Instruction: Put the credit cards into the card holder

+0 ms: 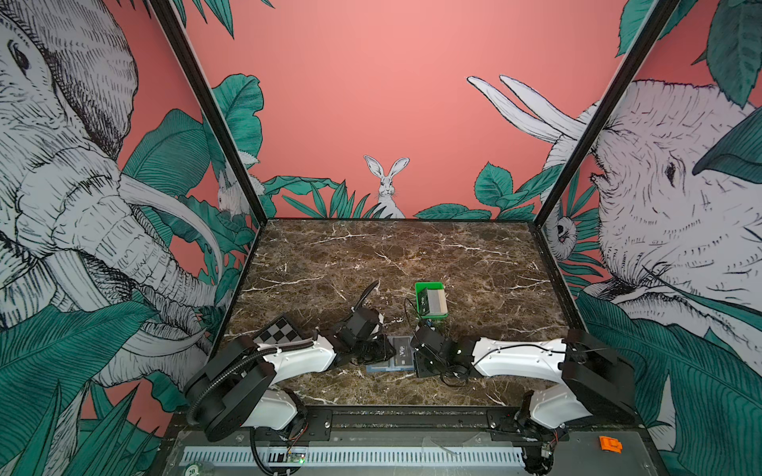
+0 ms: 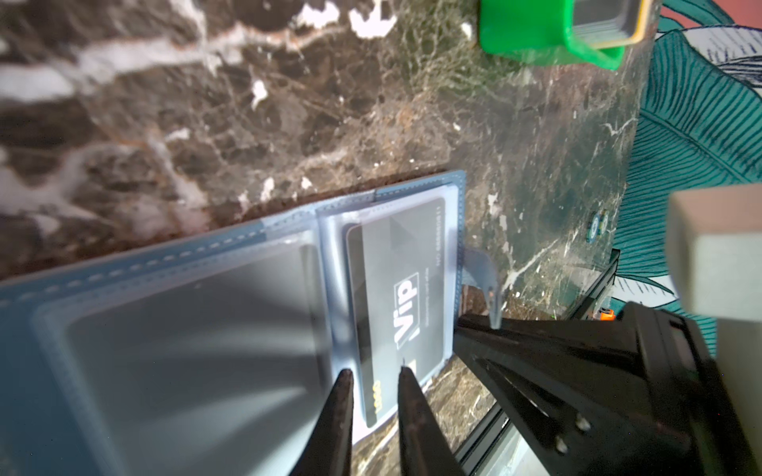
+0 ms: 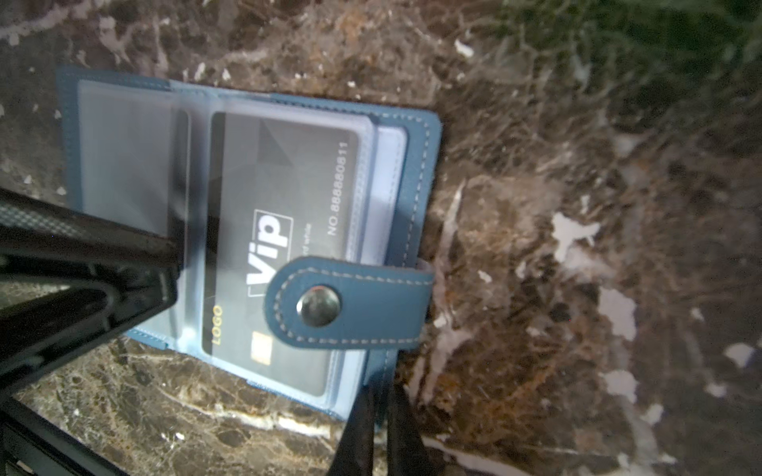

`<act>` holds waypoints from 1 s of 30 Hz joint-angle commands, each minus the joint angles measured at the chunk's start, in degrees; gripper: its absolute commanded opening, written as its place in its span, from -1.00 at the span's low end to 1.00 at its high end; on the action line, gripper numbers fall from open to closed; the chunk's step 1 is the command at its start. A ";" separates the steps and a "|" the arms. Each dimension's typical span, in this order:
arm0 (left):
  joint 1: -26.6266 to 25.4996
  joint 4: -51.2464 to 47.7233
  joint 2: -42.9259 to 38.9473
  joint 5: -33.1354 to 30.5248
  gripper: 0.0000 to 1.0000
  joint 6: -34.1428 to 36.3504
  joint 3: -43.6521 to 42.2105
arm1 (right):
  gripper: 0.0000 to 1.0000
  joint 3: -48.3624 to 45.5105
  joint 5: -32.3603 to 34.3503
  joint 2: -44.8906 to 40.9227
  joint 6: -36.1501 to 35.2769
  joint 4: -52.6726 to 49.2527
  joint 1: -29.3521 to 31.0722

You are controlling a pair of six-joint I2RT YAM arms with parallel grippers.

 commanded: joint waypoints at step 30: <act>-3.29 -3.52 1.51 -6.19 -0.74 2.54 2.41 | -0.58 -4.51 2.40 -5.56 2.56 9.44 0.49</act>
